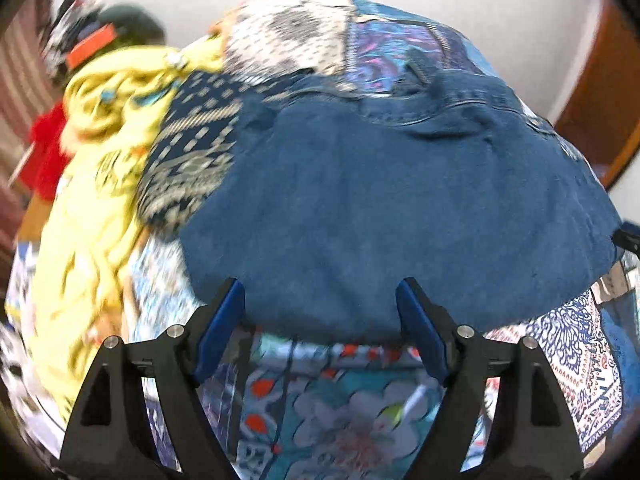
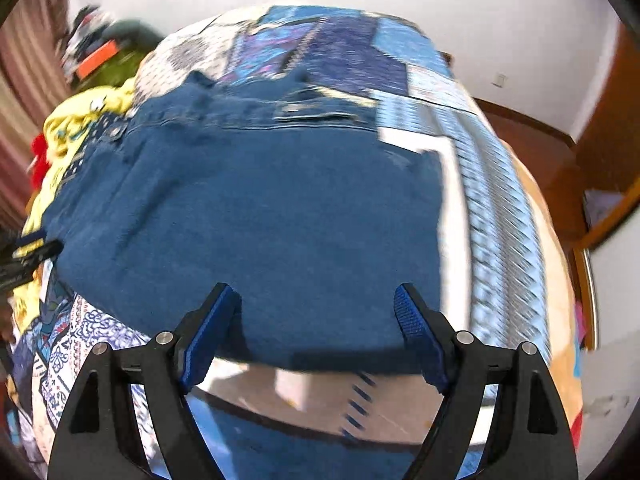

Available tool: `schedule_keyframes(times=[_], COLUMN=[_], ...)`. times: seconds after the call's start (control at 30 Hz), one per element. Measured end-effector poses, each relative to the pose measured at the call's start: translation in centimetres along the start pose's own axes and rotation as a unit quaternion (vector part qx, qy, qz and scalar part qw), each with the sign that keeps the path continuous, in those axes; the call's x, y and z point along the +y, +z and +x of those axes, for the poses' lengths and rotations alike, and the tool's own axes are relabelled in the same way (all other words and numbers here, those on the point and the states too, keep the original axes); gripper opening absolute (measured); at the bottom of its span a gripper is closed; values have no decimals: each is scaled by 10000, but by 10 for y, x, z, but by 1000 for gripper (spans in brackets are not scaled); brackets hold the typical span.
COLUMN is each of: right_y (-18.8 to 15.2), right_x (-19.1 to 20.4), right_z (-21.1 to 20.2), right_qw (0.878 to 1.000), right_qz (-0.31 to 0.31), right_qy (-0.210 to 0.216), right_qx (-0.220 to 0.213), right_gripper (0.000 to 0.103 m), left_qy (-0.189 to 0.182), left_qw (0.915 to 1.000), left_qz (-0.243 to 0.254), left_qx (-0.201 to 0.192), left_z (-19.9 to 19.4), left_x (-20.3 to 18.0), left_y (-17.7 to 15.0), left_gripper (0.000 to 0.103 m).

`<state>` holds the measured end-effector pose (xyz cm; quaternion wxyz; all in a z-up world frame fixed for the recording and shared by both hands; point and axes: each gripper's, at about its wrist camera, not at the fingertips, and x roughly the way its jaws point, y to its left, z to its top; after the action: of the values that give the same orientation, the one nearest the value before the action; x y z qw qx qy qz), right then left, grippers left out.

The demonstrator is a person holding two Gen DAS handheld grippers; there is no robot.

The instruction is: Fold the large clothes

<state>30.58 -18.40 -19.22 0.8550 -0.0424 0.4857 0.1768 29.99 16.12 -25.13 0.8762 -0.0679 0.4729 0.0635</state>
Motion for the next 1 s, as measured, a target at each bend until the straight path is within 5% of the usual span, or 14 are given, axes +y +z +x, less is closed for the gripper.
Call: schedule_keyframes(times=[0.3, 0.53, 0.73, 1.0], right_y=[-28, -26, 1, 19], right_x=[-46, -40, -8, 47], right_z=[-14, -27, -40, -6], right_qw=[9956, 9958, 9982, 9994], right_qz=[622, 503, 251, -281], right_qy=[-685, -755, -461, -57], right_qx=[152, 81, -301, -200], right_gripper=[80, 80, 80, 84], left_qy=[346, -578, -1786, -2621], left_qw=[9942, 9871, 9570, 9121], left_qz=[-970, -1489, -2268, -3102], left_qx=[297, 63, 279, 562], left_z=[-9, -31, -3, 45], left_x=[60, 70, 66, 60], left_y=[-23, -23, -15, -17], left_gripper=[79, 79, 79, 79])
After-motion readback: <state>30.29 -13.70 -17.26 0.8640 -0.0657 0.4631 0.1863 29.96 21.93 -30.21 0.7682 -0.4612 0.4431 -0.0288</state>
